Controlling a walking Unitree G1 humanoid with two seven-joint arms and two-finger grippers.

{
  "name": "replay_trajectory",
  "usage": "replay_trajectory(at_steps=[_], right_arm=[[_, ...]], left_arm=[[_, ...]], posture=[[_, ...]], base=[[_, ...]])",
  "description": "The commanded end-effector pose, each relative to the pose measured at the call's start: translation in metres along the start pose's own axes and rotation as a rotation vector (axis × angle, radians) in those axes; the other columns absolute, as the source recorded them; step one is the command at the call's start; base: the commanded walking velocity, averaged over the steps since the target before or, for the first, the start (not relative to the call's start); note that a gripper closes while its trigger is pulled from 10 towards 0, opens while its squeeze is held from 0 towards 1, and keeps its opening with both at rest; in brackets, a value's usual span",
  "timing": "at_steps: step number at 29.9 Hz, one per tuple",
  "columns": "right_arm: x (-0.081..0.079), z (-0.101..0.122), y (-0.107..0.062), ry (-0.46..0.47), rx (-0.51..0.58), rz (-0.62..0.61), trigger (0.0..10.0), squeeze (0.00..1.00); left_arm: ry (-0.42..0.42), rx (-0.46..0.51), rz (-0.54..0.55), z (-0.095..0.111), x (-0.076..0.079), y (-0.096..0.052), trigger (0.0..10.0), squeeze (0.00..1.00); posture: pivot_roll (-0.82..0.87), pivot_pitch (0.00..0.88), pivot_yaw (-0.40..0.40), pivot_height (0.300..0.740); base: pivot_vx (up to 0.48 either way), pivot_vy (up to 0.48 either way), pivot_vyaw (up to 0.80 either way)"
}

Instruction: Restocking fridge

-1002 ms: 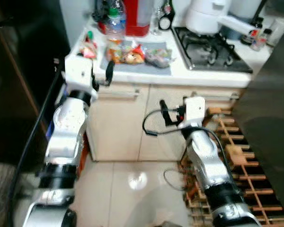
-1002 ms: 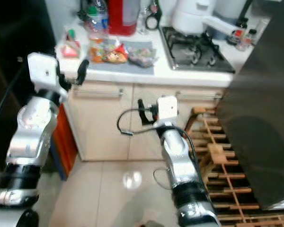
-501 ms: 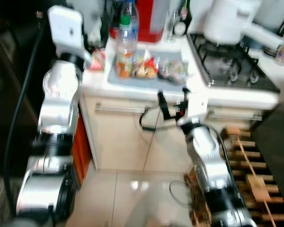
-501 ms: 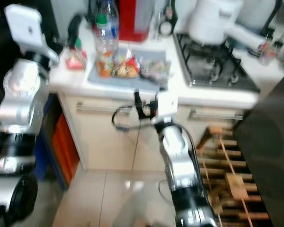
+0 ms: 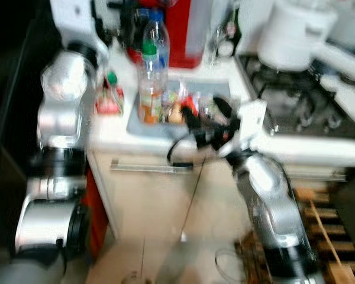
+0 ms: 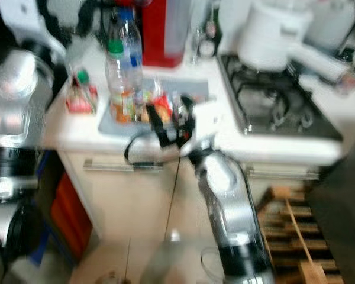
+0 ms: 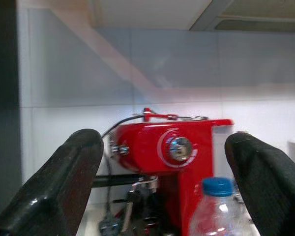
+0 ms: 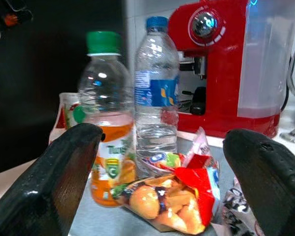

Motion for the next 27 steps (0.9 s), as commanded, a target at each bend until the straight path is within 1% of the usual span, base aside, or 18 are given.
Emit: replay_trajectory(at_steps=[1, 2, 3, 4, 5, 6, 7, 9, 10, 11, 12, 14, 18, 19, 20, 22, 24, 27], right_arm=[[0.005, 0.003, -0.001, 0.022, 0.001, -0.005, 10.0, 0.0], [0.005, 0.004, 0.0, 0.034, -0.001, -0.002, 10.0, 0.0], [0.005, 0.004, 0.0, 0.034, -0.001, -0.002, 10.0, 0.0], [0.002, 0.004, 0.001, 0.059, -0.002, 0.009, 10.0, 0.0], [0.002, 0.004, 0.001, 0.07, -0.004, 0.014, 10.0, 0.0], [0.002, 0.004, 0.001, 0.07, -0.004, 0.014, 10.0, 0.0], [-0.001, 0.004, 0.001, 0.09, -0.009, 0.028, 10.0, 0.0], [-0.004, -0.001, 0.0, 0.089, -0.034, 0.051, 10.0, 0.0], [-0.004, -0.001, 0.0, 0.089, -0.034, 0.051, 10.0, 0.0], [-0.004, -0.004, -0.001, 0.087, -0.051, 0.06, 10.0, 0.0], [-0.004, -0.007, -0.001, 0.097, -0.061, 0.059, 10.0, 0.0], [-0.003, -0.01, -0.002, 0.11, -0.073, 0.056, 10.0, 0.0], [-0.001, -0.011, -0.003, 0.119, -0.081, 0.055, 10.0, 0.0], [-0.001, -0.011, -0.003, 0.119, -0.081, 0.055, 10.0, 0.0], [-0.003, -0.012, -0.003, 0.12, -0.084, 0.057, 10.0, 0.0], [-0.003, -0.012, -0.002, 0.119, -0.085, 0.057, 10.0, 0.0], [-0.006, -0.013, -0.002, 0.118, -0.089, 0.065, 10.0, 0.0], [-0.007, -0.014, -0.002, 0.118, -0.091, 0.067, 10.0, 0.0]], left_arm=[[-0.047, 0.02, -0.059, 0.011, 0.012, 0.005, 10.0, 0.0], [-0.088, 0.018, -0.076, 0.013, 0.014, 0.005, 10.0, 0.0], [-0.088, 0.018, -0.076, 0.013, 0.014, 0.005, 10.0, 0.0], [-0.158, -0.013, -0.098, 0.01, 0.017, 0.006, 10.0, 0.0], [-0.181, -0.035, -0.11, 0.008, 0.019, 0.006, 10.0, 0.0], [-0.181, -0.035, -0.11, 0.008, 0.019, 0.006, 10.0, 0.0], [-0.21, -0.072, -0.131, 0.002, 0.022, 0.005, 10.0, 0.0], [-0.19, -0.106, -0.135, -0.007, 0.022, 0.004, 10.0, 0.0], [-0.19, -0.106, -0.135, -0.007, 0.022, 0.004, 10.0, 0.0], [-0.18, -0.138, -0.133, -0.015, 0.021, 0.003, 10.0, 0.0], [-0.201, -0.171, -0.127, -0.025, 0.019, 0.002, 10.0, 0.0], [-0.23, -0.21, -0.117, -0.037, 0.017, 0.0, 10.0, 0.0], [-0.278, -0.239, -0.139, -0.044, 0.023, -0.001, 10.0, 0.0], [-0.278, -0.239, -0.139, -0.044, 0.023, -0.001, 10.0, 0.0], [-0.284, -0.257, -0.139, -0.05, 0.024, 0.0, 10.0, 0.0], [-0.285, -0.265, -0.138, -0.053, 0.024, 0.0, 10.0, 0.0], [-0.281, -0.29, -0.128, -0.063, 0.022, 0.001, 10.0, 0.0], [-0.28, -0.297, -0.127, -0.065, 0.022, 0.002, 10.0, 0.0]], posture=[[0.02, 0.0, -0.027, 0.74], [0.02, 0.0, -0.027, 0.74], [0.02, 0.0, -0.027, 0.74], [0.02, 0.0, -0.026, 0.74], [0.02, 0.0, -0.025, 0.74], [0.02, 0.0, -0.025, 0.74], [0.02, 0.0, -0.025, 0.74], [0.02, 0.0, -0.027, 0.74], [0.02, 0.0, -0.027, 0.74], [0.02, 0.0, -0.029, 0.74], [0.02, 0.0, -0.03, 0.74], [0.02, 0.0, -0.032, 0.74], [0.02, 0.0, -0.034, 0.74], [0.02, 0.0, -0.034, 0.74], [0.01, 0.0, -0.031, 0.74], [0.01, 0.0, -0.031, 0.74], [0.01, 0.0, -0.026, 0.74], [0.01, 0.0, -0.026, 0.74]], base=[[0.0, 0.0, 0.0], [0.0, 0.0, 0.0], [0.0, 0.0, 0.0], [0.0, 0.0, 0.0], [0.0, 0.0, 0.0], [0.0, 0.0, 0.0], [0.0, 0.0, 0.0], [0.0, 0.0, 0.0], [0.0, 0.0, 0.0], [0.0, 0.0, 0.0], [0.0, 0.0, 0.0], [0.0, 0.0, 0.0], [0.0, 0.0, 0.0], [0.0, 0.0, 0.0], [0.0, 0.0, 0.0], [0.0, 0.0, 0.0], [0.0, 0.0, 0.0], [0.0, 0.0, 0.0]])
Point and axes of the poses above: a point about 5 cm out from each wrist's last joint towards the gripper, its own y axis pointing out of the wrist towards the gripper, its own z axis along the axis of the wrist's last joint, x = y × z, the point moved 4 cm from there along y, pointing out of the wrist towards the gripper, and after that the axes turned 12 degrees about -y, right-handed, at the moved point
